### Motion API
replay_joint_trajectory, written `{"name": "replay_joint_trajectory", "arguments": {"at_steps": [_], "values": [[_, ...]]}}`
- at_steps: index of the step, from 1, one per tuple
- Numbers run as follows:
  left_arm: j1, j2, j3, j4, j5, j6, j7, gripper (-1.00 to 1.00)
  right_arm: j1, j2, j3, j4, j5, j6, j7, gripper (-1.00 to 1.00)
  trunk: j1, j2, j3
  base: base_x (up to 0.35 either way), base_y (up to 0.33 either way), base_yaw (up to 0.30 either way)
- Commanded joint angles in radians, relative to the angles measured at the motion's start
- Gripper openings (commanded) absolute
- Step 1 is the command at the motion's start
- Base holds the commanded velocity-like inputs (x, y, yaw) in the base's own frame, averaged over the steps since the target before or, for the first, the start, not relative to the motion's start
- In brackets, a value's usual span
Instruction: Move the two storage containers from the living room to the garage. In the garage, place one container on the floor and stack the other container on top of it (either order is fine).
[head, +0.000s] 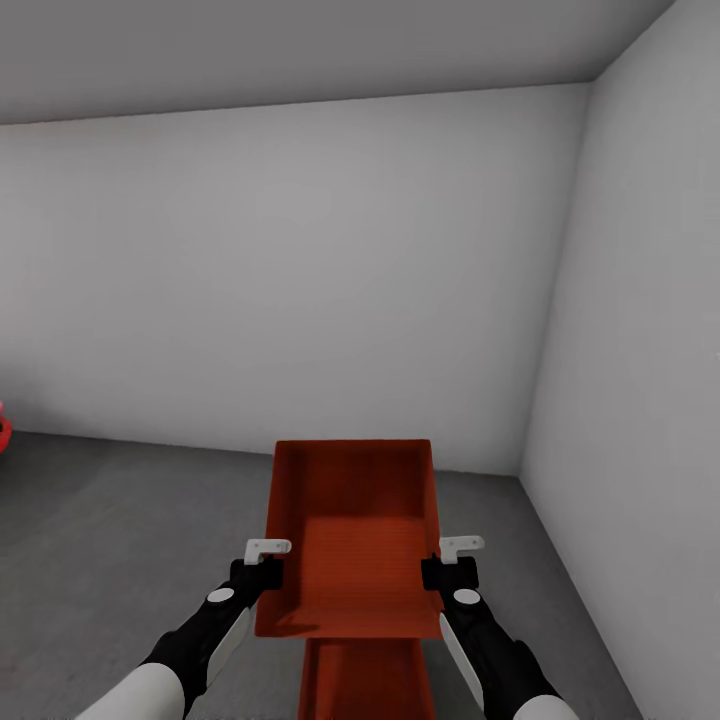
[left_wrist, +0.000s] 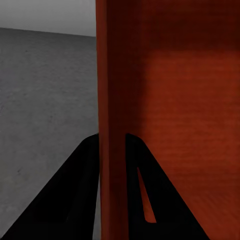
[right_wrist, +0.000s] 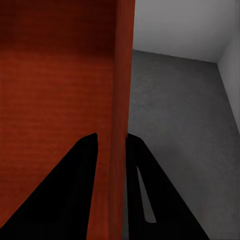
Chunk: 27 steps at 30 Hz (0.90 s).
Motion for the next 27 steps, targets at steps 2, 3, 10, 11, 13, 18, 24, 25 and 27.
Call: {"name": "replay_joint_trajectory", "arguments": {"at_steps": [2, 3, 10, 11, 13, 18, 24, 25, 27], "values": [[0.000, -0.001, -0.041, 0.004, 0.015, -0.002, -0.007, -1.00, -0.001, 0.030, 0.056, -0.024, 0.011, 0.002, 0.001, -1.00, 0.000, -0.001, -0.005, -0.002, 0.000, 0.000], [0.000, -0.001, -0.041, 0.004, 0.015, -0.002, -0.007, -1.00, -0.001, 0.030, 0.056, -0.024, 0.011, 0.002, 0.001, -1.00, 0.000, -0.001, -0.006, -0.001, 0.000, 0.000], [0.000, -0.001, -0.041, 0.004, 0.015, -0.002, -0.007, -1.00, -0.001, 0.030, 0.056, -0.024, 0.011, 0.002, 0.001, -1.00, 0.000, -0.001, -0.017, 0.000, 0.000, 0.000], [0.000, -0.001, -0.041, 0.004, 0.015, -0.002, -0.007, -1.00, -0.001, 0.030, 0.056, -0.024, 0.011, 0.002, 0.001, -1.00, 0.000, -0.001, -0.019, 0.000, 0.000, 0.000], [0.000, -0.001, -0.041, 0.004, 0.015, -0.002, -0.007, -1.00, -0.001, 0.030, 0.056, -0.023, 0.011, 0.002, 0.001, -1.00, 0.000, -0.001, -0.022, 0.000, 0.000, 0.000], [0.000, -0.001, -0.041, 0.005, 0.015, -0.002, -0.007, -1.00, -0.001, 0.030, 0.056, -0.024, 0.011, 0.002, 0.000, -1.00, 0.000, -0.001, -0.030, 0.000, 0.000, 0.000], [0.000, -0.001, -0.041, 0.004, 0.015, -0.002, -0.007, -1.00, -0.001, 0.030, 0.056, -0.023, 0.011, 0.002, 0.000, -1.00, 0.000, -0.001, -0.040, 0.000, 0.000, 0.000], [0.000, -0.001, -0.041, 0.004, 0.015, -0.002, -0.007, -1.00, -0.001, 0.030, 0.056, -0.023, 0.011, 0.002, 0.000, -1.00, 0.000, -0.001, -0.041, 0.000, 0.000, 0.000], [0.000, -0.001, -0.041, 0.004, 0.015, -0.002, -0.007, -1.00, -0.001, 0.030, 0.056, -0.023, 0.011, 0.002, 0.000, -1.00, 0.000, -0.001, -0.045, 0.000, 0.000, 0.000]]}}
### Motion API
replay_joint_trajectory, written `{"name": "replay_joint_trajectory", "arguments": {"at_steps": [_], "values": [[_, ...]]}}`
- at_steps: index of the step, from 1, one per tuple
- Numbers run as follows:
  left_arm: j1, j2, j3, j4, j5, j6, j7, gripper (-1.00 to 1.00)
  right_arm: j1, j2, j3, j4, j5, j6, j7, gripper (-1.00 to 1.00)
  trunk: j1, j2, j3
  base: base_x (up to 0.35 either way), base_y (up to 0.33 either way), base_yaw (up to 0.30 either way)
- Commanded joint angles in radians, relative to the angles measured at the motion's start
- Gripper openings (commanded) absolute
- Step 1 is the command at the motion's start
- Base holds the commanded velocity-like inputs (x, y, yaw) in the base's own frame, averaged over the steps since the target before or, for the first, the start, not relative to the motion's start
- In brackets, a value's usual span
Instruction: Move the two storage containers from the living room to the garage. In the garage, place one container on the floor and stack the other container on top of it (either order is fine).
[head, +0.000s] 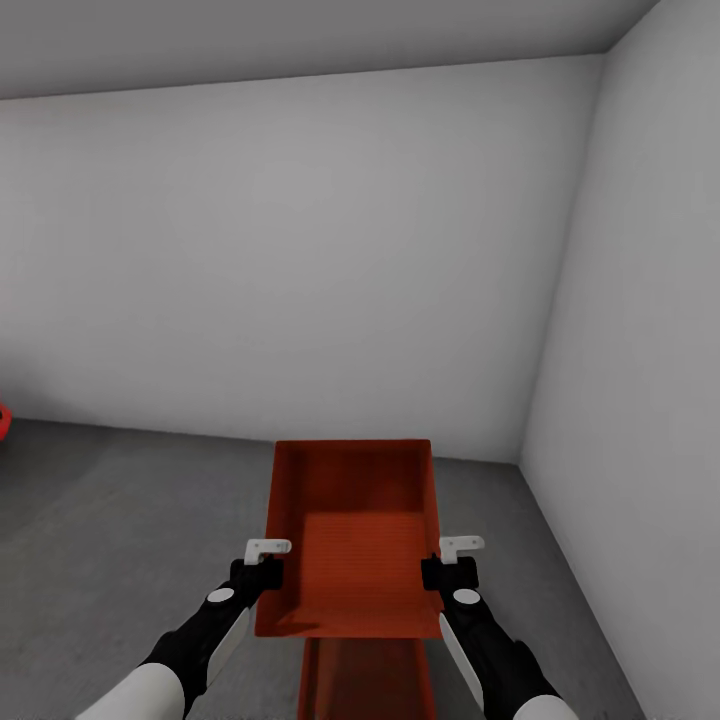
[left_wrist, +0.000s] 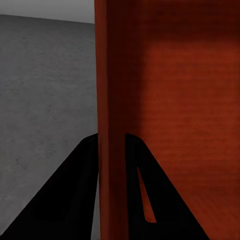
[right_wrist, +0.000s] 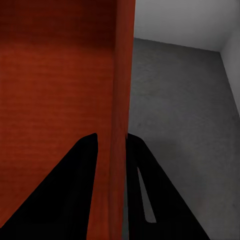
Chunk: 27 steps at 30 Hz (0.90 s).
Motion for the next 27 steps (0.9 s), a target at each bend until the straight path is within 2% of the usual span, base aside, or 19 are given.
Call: {"name": "replay_joint_trajectory", "arguments": {"at_steps": [1, 27], "values": [[0.000, -0.001, -0.040, 0.005, 0.015, -0.002, -0.007, -1.00, -0.001, 0.030, 0.055, -0.023, 0.012, 0.002, 0.002, -1.00, 0.000, -0.001, -0.003, 0.000, 0.000, 0.000], [0.000, -0.001, -0.040, 0.004, 0.015, -0.002, -0.007, -1.00, -0.001, 0.030, 0.055, -0.022, 0.012, 0.002, 0.000, -1.00, 0.000, -0.001, -0.045, 0.000, 0.000, 0.000]]}}
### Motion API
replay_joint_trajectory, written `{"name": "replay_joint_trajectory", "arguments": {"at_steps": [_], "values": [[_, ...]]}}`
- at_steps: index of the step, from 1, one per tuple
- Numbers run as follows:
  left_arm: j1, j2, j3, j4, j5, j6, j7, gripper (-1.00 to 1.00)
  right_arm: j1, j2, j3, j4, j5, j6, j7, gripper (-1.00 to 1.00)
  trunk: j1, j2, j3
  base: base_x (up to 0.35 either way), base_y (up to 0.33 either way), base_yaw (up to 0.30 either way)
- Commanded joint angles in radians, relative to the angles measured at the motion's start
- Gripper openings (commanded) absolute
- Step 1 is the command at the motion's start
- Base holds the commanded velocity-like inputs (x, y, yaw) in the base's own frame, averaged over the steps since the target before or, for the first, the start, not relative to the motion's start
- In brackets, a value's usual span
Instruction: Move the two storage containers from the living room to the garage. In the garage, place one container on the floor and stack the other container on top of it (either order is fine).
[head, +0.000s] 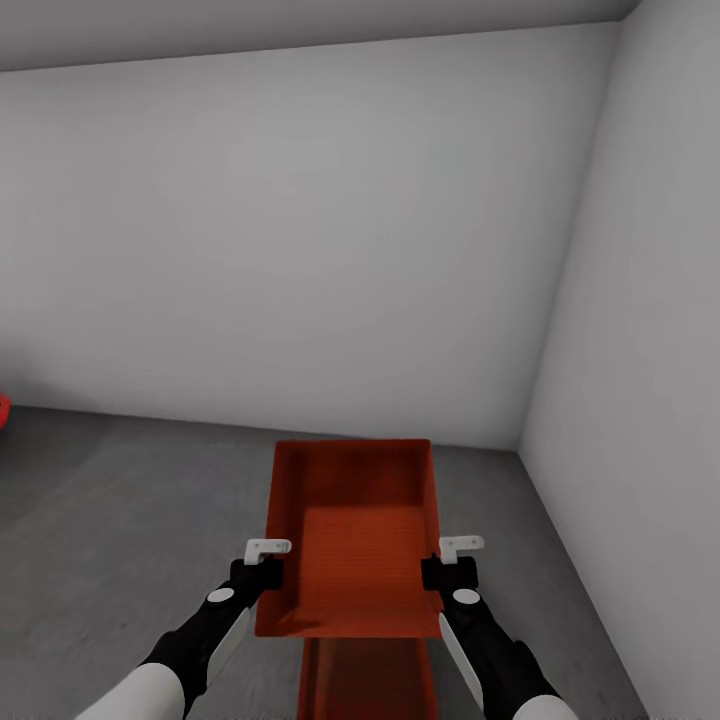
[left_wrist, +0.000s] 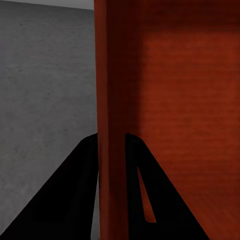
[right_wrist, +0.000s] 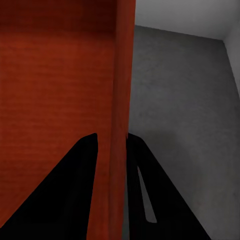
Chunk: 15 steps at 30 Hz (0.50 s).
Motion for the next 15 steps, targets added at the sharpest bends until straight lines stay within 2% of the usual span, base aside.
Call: {"name": "replay_joint_trajectory", "arguments": {"at_steps": [1, 15], "values": [[0.000, -0.001, -0.040, 0.004, 0.015, -0.002, -0.007, -1.00, -0.001, 0.029, 0.054, -0.022, 0.012, 0.002, 0.002, -1.00, 0.000, -0.001, -0.003, 0.000, 0.000, 0.000], [0.000, -0.001, -0.040, 0.005, 0.015, -0.002, -0.008, -1.00, -0.001, 0.029, 0.054, -0.022, 0.012, 0.002, 0.002, -1.00, 0.000, -0.001, -0.025, 0.000, 0.000, 0.000]]}}
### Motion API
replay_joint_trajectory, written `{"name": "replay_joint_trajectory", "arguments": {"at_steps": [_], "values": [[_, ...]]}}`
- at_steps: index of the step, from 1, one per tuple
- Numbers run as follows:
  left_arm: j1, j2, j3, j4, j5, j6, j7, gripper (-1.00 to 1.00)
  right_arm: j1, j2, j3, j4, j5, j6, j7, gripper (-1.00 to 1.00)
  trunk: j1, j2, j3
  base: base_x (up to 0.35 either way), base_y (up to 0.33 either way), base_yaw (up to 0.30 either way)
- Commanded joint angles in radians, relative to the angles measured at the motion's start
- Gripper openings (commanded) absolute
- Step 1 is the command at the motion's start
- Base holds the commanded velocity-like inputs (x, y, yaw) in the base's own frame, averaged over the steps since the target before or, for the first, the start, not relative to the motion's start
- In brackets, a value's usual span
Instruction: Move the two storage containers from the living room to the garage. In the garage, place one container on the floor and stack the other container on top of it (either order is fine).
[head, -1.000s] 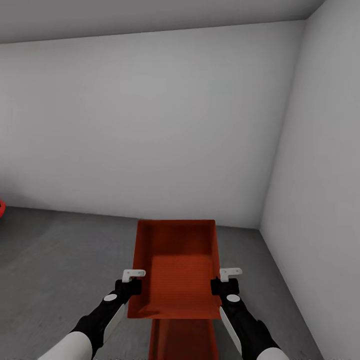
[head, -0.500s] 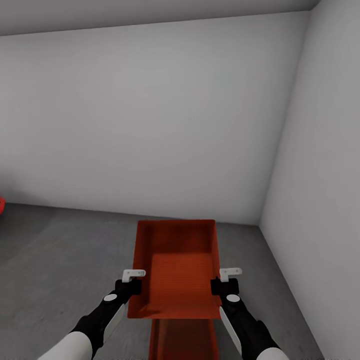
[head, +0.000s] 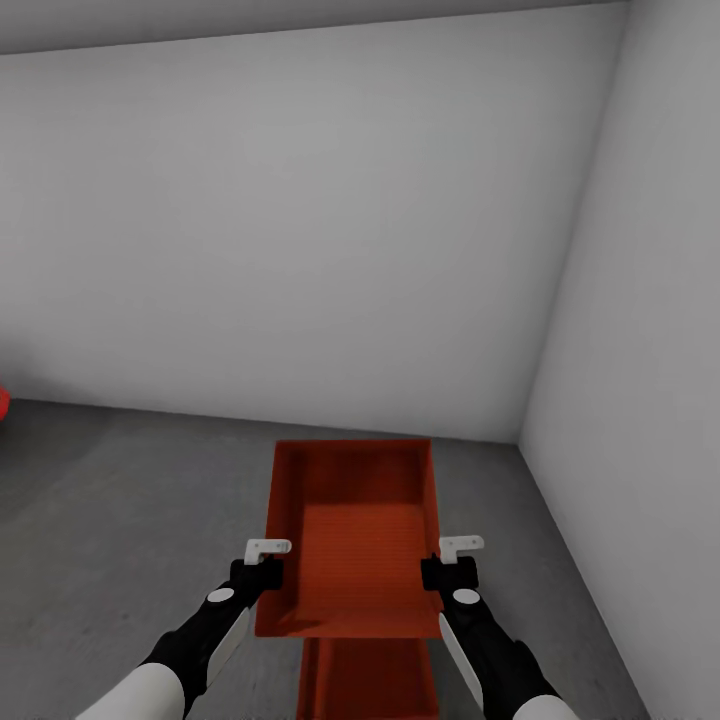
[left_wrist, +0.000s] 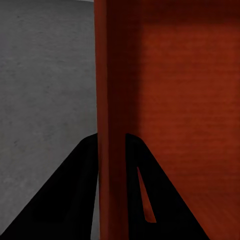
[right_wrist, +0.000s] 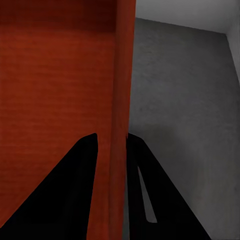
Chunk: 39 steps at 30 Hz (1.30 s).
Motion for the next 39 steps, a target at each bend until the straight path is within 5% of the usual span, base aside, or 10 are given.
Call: {"name": "replay_joint_trajectory", "arguments": {"at_steps": [1, 39], "values": [[0.000, -0.001, -0.041, 0.004, 0.015, -0.002, -0.007, -1.00, -0.001, 0.029, 0.054, -0.022, 0.012, 0.002, 0.002, -1.00, 0.000, -0.001, -0.003, 0.000, 0.000, 0.000], [0.000, -0.001, -0.041, 0.004, 0.015, -0.002, -0.007, -1.00, -0.001, 0.029, 0.054, -0.022, 0.012, 0.002, 0.000, -1.00, 0.000, -0.001, -0.064, 0.000, 0.000, 0.000]]}}
